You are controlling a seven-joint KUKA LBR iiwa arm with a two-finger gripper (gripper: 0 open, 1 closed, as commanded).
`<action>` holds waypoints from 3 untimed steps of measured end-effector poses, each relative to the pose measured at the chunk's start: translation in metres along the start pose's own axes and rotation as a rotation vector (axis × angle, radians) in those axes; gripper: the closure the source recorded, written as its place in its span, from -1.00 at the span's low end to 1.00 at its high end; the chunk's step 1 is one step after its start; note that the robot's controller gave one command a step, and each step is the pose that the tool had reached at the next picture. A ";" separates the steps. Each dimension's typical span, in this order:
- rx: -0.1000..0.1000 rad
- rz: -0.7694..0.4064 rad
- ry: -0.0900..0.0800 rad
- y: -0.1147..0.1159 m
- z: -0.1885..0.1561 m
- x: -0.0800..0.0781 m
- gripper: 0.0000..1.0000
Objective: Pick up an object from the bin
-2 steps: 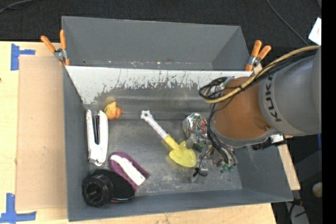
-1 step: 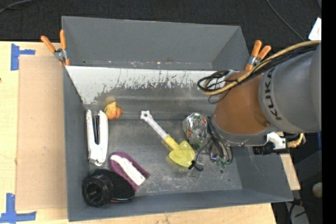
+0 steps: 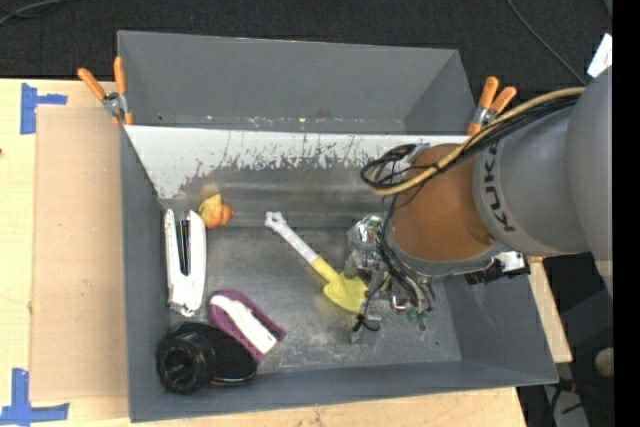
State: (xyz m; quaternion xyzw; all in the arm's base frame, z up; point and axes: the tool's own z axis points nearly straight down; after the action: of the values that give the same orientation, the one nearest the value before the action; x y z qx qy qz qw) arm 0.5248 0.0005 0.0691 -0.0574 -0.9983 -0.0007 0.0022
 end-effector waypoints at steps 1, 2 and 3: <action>-0.001 0.258 -0.002 0.006 0.000 0.004 1.00; -0.001 0.257 -0.002 0.006 -0.001 0.004 1.00; -0.001 0.256 0.001 0.006 -0.018 0.005 1.00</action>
Offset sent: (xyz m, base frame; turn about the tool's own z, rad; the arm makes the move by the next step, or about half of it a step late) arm 0.0000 0.0000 0.0000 0.0000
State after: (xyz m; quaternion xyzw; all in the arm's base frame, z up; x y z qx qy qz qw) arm 0.5207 0.0069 0.0873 -0.1844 -0.9829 -0.0007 0.0026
